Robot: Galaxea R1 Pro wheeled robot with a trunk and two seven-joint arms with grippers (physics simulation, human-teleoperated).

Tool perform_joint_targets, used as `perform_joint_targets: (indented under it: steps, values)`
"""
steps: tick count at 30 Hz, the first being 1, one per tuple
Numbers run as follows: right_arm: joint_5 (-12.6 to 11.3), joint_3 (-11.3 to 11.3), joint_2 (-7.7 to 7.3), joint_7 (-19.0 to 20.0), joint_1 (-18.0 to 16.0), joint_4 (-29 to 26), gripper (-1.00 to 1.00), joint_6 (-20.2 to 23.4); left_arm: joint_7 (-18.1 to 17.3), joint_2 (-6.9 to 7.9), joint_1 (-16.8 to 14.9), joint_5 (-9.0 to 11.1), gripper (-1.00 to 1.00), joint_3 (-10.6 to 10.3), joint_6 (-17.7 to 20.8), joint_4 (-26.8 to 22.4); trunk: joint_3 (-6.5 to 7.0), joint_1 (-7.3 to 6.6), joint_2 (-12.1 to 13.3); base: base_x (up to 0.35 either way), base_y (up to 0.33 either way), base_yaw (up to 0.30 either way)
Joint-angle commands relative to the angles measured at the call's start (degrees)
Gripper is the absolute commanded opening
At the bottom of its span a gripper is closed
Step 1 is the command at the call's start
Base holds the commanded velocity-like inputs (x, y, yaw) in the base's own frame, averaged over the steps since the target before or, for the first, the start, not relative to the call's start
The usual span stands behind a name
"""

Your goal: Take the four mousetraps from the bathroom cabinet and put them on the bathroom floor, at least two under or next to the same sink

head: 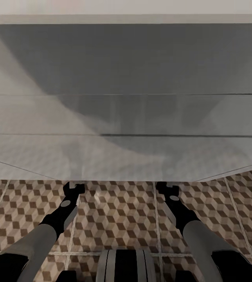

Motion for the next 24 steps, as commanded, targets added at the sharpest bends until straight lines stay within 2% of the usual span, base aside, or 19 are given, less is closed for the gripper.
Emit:
perform_joint_targets:
  steps: [1, 24]
  values:
    - [-0.2, 0.3, -0.01, -0.4, 0.0, 0.1, -1.0, -0.2, 0.3, 0.05, 0.0, 0.6, -1.0, -0.5, -0.2, 0.0, -0.03, -0.01, 0.0, 0.005, 0.0, 0.0]
    - [-0.4, 0.3, -0.01, -0.4, 0.0, 0.4, -1.0, -0.1, 0.3, 0.04, 0.0, 0.7, -1.0, -0.5, -0.1, 0.2, -0.03, -0.01, 0.0, 0.0, 0.0, 0.0]
